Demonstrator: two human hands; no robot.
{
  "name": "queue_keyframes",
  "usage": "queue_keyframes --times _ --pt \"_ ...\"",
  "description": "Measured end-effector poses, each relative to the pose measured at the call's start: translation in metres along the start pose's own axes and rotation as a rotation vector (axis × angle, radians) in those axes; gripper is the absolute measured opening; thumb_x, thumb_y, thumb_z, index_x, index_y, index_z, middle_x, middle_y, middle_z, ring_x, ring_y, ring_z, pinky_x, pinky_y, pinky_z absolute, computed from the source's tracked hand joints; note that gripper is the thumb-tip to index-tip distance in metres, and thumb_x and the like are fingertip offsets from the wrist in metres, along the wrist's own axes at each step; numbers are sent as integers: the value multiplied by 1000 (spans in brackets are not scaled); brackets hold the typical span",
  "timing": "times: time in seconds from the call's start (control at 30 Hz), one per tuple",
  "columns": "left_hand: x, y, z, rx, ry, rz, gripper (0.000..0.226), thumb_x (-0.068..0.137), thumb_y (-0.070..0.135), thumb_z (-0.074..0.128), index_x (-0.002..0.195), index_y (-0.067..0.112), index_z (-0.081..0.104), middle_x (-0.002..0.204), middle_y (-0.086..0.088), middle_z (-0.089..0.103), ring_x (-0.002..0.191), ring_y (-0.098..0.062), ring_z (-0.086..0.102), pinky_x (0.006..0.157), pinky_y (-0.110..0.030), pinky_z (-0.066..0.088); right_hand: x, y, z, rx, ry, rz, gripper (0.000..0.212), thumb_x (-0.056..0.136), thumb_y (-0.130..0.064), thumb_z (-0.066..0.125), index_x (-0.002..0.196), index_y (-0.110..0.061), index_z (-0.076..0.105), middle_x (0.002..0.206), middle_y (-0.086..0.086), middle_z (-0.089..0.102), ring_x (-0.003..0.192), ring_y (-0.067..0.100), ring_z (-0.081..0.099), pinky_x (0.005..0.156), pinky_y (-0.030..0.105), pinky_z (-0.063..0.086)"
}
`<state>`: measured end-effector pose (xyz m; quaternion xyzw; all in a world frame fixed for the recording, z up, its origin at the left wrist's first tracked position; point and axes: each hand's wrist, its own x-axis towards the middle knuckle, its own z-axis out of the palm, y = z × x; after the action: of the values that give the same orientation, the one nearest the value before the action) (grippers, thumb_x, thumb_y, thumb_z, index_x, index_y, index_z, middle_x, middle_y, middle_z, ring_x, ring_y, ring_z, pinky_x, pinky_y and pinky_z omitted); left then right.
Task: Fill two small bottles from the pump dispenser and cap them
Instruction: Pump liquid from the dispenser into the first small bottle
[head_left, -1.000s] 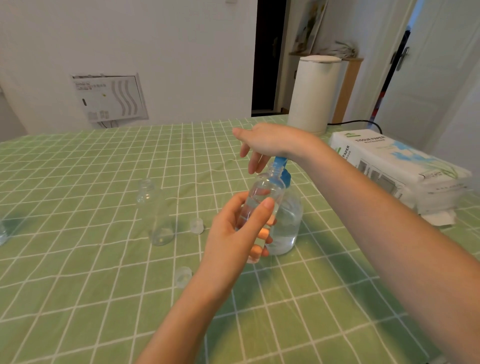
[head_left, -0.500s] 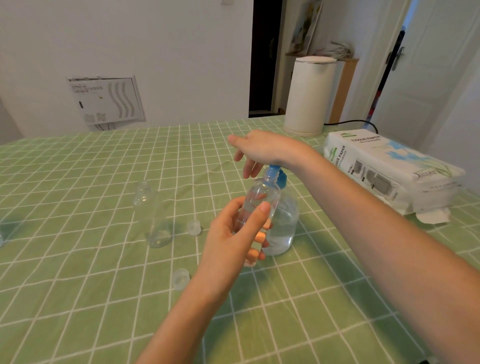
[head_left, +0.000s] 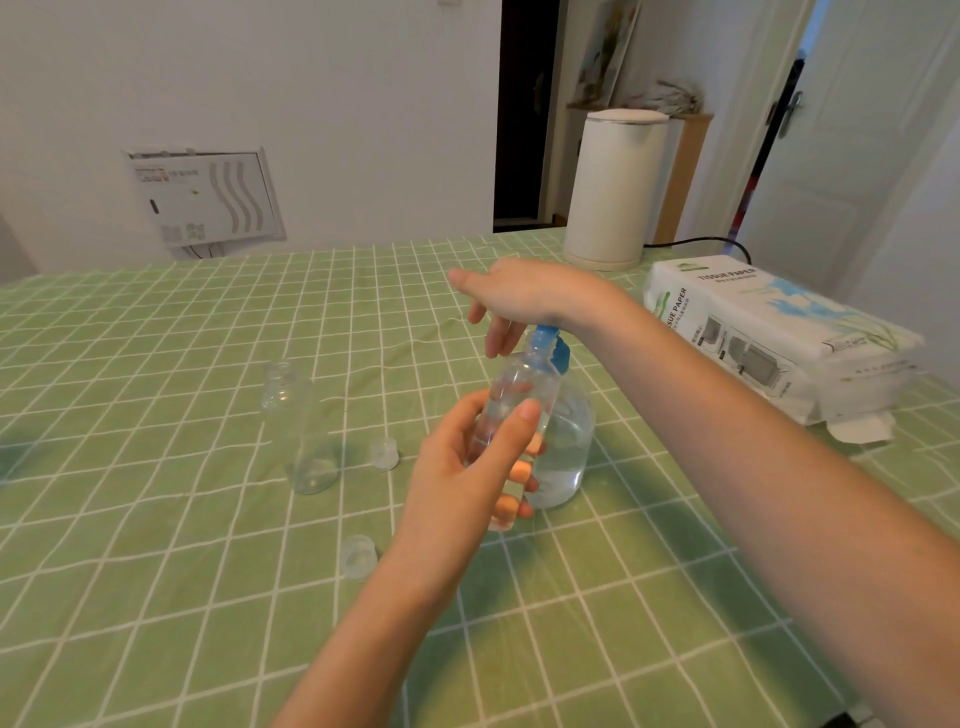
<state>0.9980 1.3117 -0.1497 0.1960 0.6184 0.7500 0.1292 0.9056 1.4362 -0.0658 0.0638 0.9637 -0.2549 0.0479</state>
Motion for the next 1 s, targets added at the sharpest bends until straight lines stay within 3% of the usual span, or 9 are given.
queue_keyframes --times 0.27,0.37,0.5,0.7,1.0 --pt "-1 -3 -1 8 6 -8 45 62 51 61 97 23 67 68 8 63 55 -5 53 46 -17 45 1 2 2 -8 10 -9 62 98 -54 24 113 -7 61 88 9 73 97 26 67 87 36 43" --pt "0 -2 -1 7 0 2 43 63 52 62 97 26 67 69 9 64 56 -5 53 47 -17 46 0 0 -1 5 16 -32 60 99 -52 26 115 -5 59 90 12 73 98 29 67 92 35 46" --pt "2 1 -1 0 -2 20 40 68 52 66 98 26 66 69 9 64 60 -8 54 47 -17 46 0 -4 -8 -31 61 -65 60 99 -50 27 115 -1 59 91 13 73 95 28 68 86 34 47" --pt "2 0 -1 -7 -8 15 28 73 47 64 95 29 67 69 10 64 58 -7 54 46 -17 45 0 -5 -6 -37 36 -52 62 99 -52 26 123 -2 55 90 11 73 94 26 67 92 38 47" --pt "0 -5 -1 -4 -1 4 44 61 53 62 94 25 67 68 8 63 55 -6 52 46 -18 45 -1 0 2 -19 -1 -14 63 97 -55 25 114 -6 60 87 8 73 101 30 67 93 39 45"
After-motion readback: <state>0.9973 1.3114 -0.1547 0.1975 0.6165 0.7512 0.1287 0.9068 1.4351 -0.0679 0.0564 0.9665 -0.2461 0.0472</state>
